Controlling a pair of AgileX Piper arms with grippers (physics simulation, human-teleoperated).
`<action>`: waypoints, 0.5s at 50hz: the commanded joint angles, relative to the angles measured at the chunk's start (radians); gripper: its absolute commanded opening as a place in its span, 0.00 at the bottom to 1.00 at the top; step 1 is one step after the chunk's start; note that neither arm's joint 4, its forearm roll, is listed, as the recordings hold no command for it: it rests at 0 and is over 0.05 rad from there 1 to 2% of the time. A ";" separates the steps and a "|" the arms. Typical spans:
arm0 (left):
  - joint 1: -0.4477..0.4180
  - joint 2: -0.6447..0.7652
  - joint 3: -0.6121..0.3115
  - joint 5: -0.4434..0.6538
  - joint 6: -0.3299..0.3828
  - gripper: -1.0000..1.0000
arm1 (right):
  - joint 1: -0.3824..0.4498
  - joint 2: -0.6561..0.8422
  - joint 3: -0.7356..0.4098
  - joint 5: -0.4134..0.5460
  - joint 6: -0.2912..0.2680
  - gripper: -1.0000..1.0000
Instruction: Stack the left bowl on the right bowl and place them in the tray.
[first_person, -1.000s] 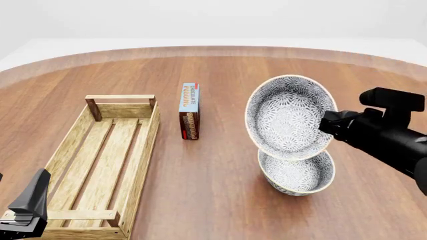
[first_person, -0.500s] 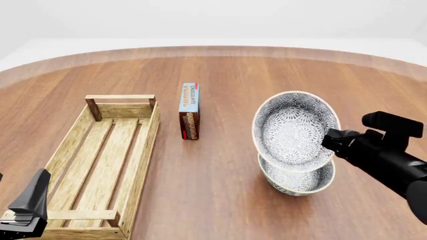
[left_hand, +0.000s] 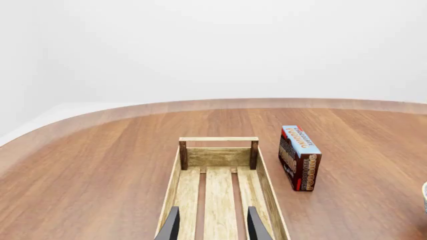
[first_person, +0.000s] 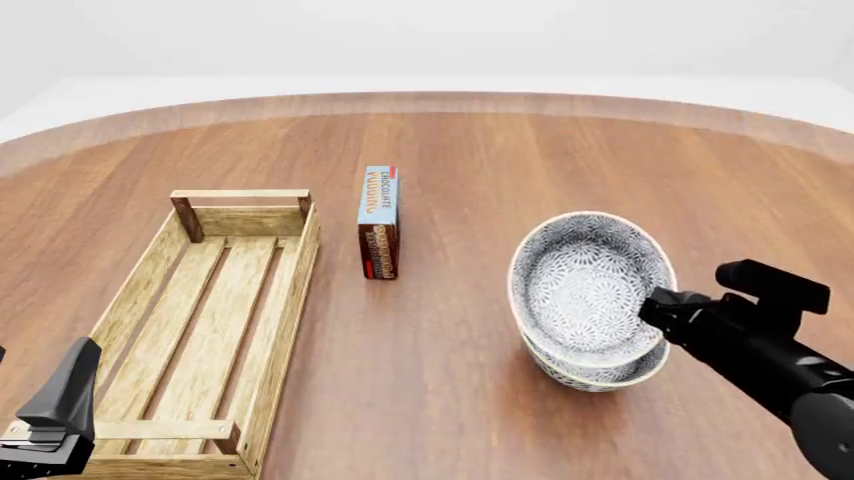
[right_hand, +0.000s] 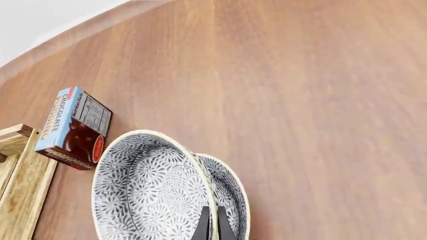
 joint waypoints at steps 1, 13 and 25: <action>0.000 0.000 0.000 0.000 0.000 1.00 | -0.033 0.034 -0.010 -0.020 -0.023 0.00; 0.000 0.000 0.000 0.000 0.000 1.00 | -0.022 -0.005 -0.024 0.024 -0.039 1.00; 0.000 0.000 0.000 0.000 0.000 1.00 | -0.010 0.008 -0.019 0.003 -0.034 1.00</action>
